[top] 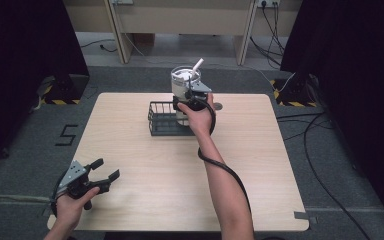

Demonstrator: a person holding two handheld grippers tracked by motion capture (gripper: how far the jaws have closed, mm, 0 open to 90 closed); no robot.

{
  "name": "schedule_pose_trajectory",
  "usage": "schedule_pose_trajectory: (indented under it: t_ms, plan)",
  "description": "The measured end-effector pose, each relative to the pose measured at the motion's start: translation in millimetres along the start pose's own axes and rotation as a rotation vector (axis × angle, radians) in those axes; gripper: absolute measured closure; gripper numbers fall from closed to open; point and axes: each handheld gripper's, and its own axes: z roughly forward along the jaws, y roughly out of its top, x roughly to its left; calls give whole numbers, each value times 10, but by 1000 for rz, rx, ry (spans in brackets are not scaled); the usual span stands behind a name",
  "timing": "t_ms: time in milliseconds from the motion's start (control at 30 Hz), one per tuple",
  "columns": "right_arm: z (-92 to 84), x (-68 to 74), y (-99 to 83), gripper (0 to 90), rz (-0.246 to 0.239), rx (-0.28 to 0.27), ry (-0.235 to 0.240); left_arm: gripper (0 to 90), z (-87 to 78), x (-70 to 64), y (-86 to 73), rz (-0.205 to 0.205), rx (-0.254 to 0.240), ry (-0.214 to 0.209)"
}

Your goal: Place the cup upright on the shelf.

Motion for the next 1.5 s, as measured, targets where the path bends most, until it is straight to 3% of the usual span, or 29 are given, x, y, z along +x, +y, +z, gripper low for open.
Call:
schedule_pose_trajectory:
  t_ms: [467,933,1500]
  plan:
    - [14,22,-52,105,-10,-7,-8,148,4,-9,2,1,1,-2]
    - [30,36,-159,58,-5,-64,-20,148,9,-15,1,5,4,-6]
    - [-34,73,-182,96,-13,-81,-30,148,12,-18,1,6,5,-7]
